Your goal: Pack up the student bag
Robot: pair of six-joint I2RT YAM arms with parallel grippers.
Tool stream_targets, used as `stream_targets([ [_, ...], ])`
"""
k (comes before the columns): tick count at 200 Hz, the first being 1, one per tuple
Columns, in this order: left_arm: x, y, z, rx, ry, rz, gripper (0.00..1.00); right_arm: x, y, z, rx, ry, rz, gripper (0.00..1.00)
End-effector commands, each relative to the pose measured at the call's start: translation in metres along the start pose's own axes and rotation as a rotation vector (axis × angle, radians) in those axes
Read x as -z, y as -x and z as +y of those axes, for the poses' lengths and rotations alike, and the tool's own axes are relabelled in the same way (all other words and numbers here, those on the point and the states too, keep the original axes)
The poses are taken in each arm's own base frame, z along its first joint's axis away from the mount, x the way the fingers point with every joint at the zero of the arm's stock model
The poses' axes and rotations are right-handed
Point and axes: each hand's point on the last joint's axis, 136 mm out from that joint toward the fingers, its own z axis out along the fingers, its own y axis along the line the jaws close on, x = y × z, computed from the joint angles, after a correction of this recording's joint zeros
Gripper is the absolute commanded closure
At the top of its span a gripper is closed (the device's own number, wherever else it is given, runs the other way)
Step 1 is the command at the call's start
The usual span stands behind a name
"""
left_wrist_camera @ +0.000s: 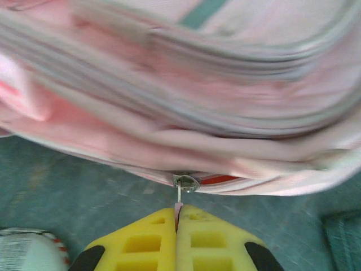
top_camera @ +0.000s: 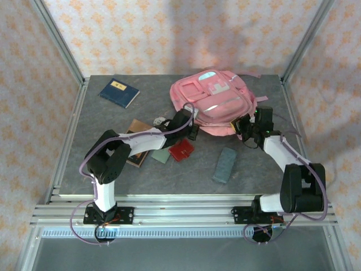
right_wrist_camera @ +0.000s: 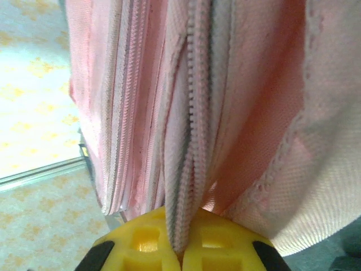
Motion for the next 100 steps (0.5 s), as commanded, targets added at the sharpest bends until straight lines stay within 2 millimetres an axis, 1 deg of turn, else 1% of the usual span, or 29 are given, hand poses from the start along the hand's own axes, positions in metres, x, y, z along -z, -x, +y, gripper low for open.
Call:
stream_targets([
  [1, 0.004, 0.011, 0.024, 0.037, 0.054, -0.031, 1.00, 0.021, 0.019, 0.041, 0.045, 0.104, -0.093, 1.00],
  [32, -0.004, 0.022, 0.057, 0.093, 0.106, -0.043, 1.00, 0.030, 0.020, 0.051, 0.049, 0.134, -0.102, 1.00],
  [42, -0.003, 0.031, 0.066, 0.111, 0.120, -0.059, 1.00, 0.033, 0.020, 0.054, 0.051, 0.143, -0.105, 1.00],
  [44, -0.009, 0.025, 0.070, 0.114, 0.130, -0.042, 1.00, 0.033, 0.020, 0.055, 0.051, 0.145, -0.105, 1.00],
  [47, -0.012, 0.024, 0.075, 0.120, 0.139, -0.037, 1.00, 0.033, 0.019, 0.055, 0.050, 0.145, -0.105, 1.00],
  [79, -0.025, 0.034, 0.111, 0.169, 0.217, -0.022, 1.00, 0.040, 0.016, 0.058, 0.049, 0.162, -0.102, 1.00],
  [100, -0.033, 0.039, 0.131, 0.188, 0.271, -0.009, 1.00, 0.044, 0.013, 0.058, 0.046, 0.173, -0.103, 1.00],
])
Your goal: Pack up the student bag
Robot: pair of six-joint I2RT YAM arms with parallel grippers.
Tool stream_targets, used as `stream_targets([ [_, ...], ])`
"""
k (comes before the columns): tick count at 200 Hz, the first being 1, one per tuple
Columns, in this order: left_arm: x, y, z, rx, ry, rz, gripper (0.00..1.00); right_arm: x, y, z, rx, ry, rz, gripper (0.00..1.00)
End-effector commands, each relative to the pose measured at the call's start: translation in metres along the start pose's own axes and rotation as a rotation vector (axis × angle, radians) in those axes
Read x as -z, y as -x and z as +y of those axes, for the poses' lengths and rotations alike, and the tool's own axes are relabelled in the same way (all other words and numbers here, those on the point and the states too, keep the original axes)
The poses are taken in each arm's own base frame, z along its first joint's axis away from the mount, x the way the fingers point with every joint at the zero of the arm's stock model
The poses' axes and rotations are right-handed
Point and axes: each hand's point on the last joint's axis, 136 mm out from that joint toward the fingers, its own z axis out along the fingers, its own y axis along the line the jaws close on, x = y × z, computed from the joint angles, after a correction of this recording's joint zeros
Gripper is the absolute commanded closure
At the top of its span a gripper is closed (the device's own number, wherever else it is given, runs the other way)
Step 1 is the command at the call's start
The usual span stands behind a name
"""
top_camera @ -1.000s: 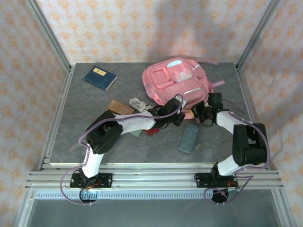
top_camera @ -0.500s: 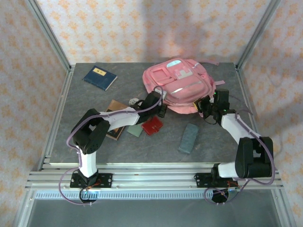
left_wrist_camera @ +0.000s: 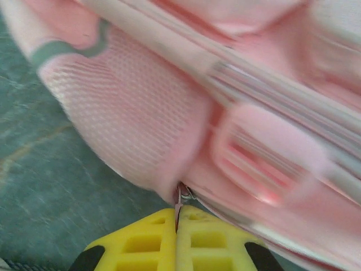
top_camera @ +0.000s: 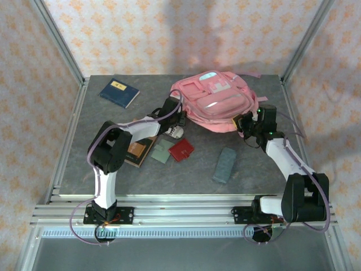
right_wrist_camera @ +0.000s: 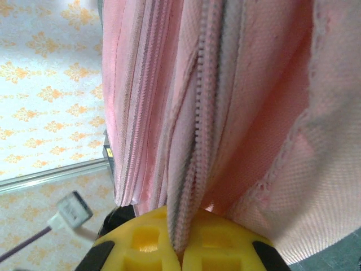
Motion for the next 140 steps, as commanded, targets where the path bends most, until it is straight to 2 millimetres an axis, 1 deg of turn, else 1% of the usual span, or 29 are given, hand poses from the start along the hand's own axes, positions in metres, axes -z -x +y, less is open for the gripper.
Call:
stream_targets([
  [1, -0.010, 0.015, 0.031, 0.042, 0.118, -0.001, 1.00, 0.022, 0.013, 0.037, 0.038, 0.107, -0.072, 1.00],
  [13, -0.015, 0.018, 0.036, 0.051, 0.133, 0.004, 1.00, 0.023, 0.010, 0.034, 0.032, 0.108, -0.066, 1.00],
  [25, -0.018, 0.022, 0.036, 0.055, 0.129, 0.003, 1.00, 0.021, 0.008, 0.029, 0.023, 0.097, -0.058, 1.00],
  [26, -0.018, 0.022, 0.036, 0.056, 0.130, 0.004, 1.00, 0.025, 0.008, 0.032, 0.029, 0.108, -0.063, 1.00],
  [29, -0.019, 0.024, 0.036, 0.056, 0.128, 0.002, 1.00, 0.028, 0.007, 0.035, 0.036, 0.118, -0.066, 1.00],
  [67, -0.023, 0.035, 0.027, 0.064, 0.104, -0.011, 1.00, 0.038, -0.002, 0.029, 0.034, 0.116, -0.063, 1.00],
  [86, -0.029, 0.043, 0.021, 0.068, 0.081, -0.016, 1.00, 0.041, -0.010, 0.026, 0.023, 0.127, -0.057, 1.00],
  [99, -0.034, 0.050, 0.016, 0.070, 0.065, -0.015, 1.00, 0.039, -0.018, 0.024, 0.015, 0.130, -0.051, 1.00],
  [122, -0.044, 0.064, 0.005, 0.073, 0.035, -0.011, 1.00, 0.029, -0.032, 0.020, -0.015, 0.147, -0.025, 1.00],
  [140, -0.048, 0.072, -0.002, 0.079, 0.014, -0.010, 0.92, 0.020, -0.043, 0.018, -0.030, 0.163, -0.022, 1.00],
])
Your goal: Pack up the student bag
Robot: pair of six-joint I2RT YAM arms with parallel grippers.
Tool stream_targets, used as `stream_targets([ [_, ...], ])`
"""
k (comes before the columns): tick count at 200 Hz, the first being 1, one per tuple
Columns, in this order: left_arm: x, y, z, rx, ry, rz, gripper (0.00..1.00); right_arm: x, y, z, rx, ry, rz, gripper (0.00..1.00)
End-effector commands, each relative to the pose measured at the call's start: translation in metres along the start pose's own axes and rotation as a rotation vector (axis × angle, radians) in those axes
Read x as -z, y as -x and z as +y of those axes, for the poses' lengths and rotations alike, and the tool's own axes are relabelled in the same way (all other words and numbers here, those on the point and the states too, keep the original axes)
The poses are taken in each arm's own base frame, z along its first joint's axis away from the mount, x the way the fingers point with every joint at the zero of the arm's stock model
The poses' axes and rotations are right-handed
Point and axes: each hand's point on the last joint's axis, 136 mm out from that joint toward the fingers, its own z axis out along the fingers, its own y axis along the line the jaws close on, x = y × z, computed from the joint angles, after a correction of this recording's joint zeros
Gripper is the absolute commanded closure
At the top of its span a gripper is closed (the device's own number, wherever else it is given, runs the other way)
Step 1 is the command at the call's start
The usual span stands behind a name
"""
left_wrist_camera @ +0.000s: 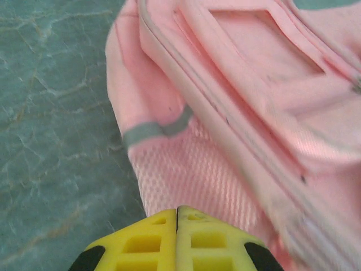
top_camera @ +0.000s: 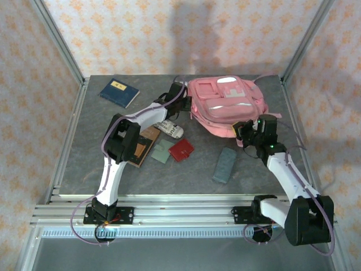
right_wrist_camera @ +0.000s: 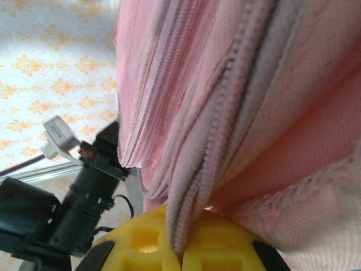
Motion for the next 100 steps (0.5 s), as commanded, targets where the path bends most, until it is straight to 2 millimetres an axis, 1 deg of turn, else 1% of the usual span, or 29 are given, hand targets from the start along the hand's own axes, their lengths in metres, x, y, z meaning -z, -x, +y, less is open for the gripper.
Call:
stream_targets([
  [1, -0.003, 0.010, 0.007, 0.030, 0.029, 0.017, 0.92, -0.002, -0.008, 0.032, 0.017, 0.136, -0.020, 1.00],
  [17, 0.000, 0.012, 0.004, 0.041, 0.015, 0.020, 0.82, -0.011, -0.014, 0.031, 0.007, 0.140, -0.017, 1.00],
  [32, 0.008, 0.009, 0.003, 0.050, 0.005, 0.031, 0.75, -0.019, -0.017, 0.032, 0.003, 0.142, -0.015, 1.00],
  [36, 0.012, 0.009, 0.002, 0.054, 0.000, 0.032, 0.73, -0.021, -0.018, 0.032, 0.003, 0.138, -0.014, 0.96],
  [45, 0.022, 0.007, 0.001, 0.065, -0.009, 0.029, 0.70, -0.027, -0.025, 0.034, 0.013, 0.140, 0.008, 0.77],
  [51, 0.028, 0.004, 0.001, 0.071, -0.015, 0.028, 0.69, -0.031, -0.030, 0.038, 0.029, 0.141, 0.033, 0.69],
  [54, 0.032, 0.003, 0.000, 0.076, -0.019, 0.026, 0.69, -0.031, -0.033, 0.040, 0.040, 0.141, 0.045, 0.65],
  [56, 0.035, 0.002, 0.000, 0.079, -0.021, 0.026, 0.69, -0.036, -0.035, 0.036, 0.043, 0.120, 0.056, 0.64],
  [62, 0.042, 0.000, -0.001, 0.088, -0.033, 0.022, 0.68, -0.042, -0.040, 0.034, 0.065, 0.091, 0.081, 0.59],
  [71, 0.054, -0.003, -0.005, 0.105, -0.052, 0.016, 0.67, -0.046, -0.046, 0.034, 0.112, 0.054, 0.108, 0.55],
  [80, 0.065, -0.012, -0.009, 0.119, -0.075, 0.022, 0.66, -0.047, -0.049, 0.034, 0.159, 0.022, 0.125, 0.53],
  [90, 0.077, -0.019, -0.018, 0.126, -0.102, 0.022, 0.65, -0.044, -0.049, 0.033, 0.204, -0.010, 0.132, 0.52],
  [100, 0.084, -0.033, -0.026, 0.123, -0.120, 0.038, 0.63, -0.037, -0.044, 0.034, 0.261, -0.036, 0.109, 0.52],
])
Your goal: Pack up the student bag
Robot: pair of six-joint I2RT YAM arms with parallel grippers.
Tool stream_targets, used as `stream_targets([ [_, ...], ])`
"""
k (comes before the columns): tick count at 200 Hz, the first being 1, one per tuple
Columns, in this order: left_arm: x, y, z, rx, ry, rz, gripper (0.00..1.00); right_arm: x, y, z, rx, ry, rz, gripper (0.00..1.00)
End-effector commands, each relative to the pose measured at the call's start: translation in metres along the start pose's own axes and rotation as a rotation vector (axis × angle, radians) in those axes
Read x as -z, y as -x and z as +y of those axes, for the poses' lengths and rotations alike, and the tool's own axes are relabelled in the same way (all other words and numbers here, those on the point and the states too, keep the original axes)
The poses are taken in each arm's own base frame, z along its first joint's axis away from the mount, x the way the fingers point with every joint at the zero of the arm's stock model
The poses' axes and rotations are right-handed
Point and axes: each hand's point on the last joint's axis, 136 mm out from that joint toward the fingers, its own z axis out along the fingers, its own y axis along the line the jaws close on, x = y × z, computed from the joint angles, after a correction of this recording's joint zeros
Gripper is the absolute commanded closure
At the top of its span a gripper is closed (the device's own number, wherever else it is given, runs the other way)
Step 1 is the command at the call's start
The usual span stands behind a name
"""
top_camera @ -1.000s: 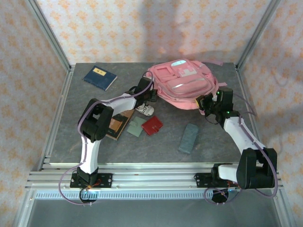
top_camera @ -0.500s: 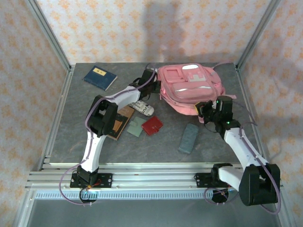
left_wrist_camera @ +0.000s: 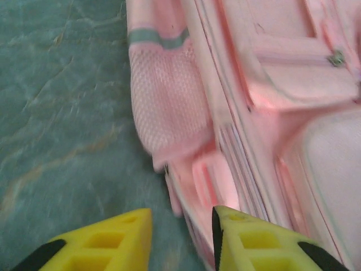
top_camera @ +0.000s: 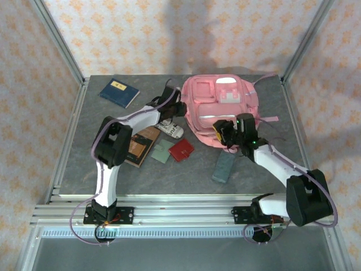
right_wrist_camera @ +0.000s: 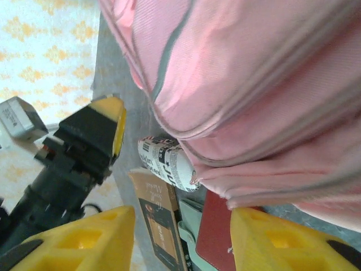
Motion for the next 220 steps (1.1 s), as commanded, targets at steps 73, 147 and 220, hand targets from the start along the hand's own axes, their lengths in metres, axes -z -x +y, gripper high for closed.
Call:
stream_targets([
  [73, 0.045, -0.094, -0.108, -0.005, -0.221, 0.085, 0.62, 0.079, 0.136, -0.056, 0.178, -0.335, -0.393, 0.56],
  [147, 0.004, -0.141, -0.117, -0.040, -0.175, 0.183, 0.82, 0.021, 0.129, -0.142, 0.080, -0.449, -0.221, 0.76],
  [220, -0.037, -0.069, -0.069, -0.052, -0.037, 0.086, 0.85, -0.018, 0.067, -0.123, 0.096, -0.301, -0.050, 0.76],
])
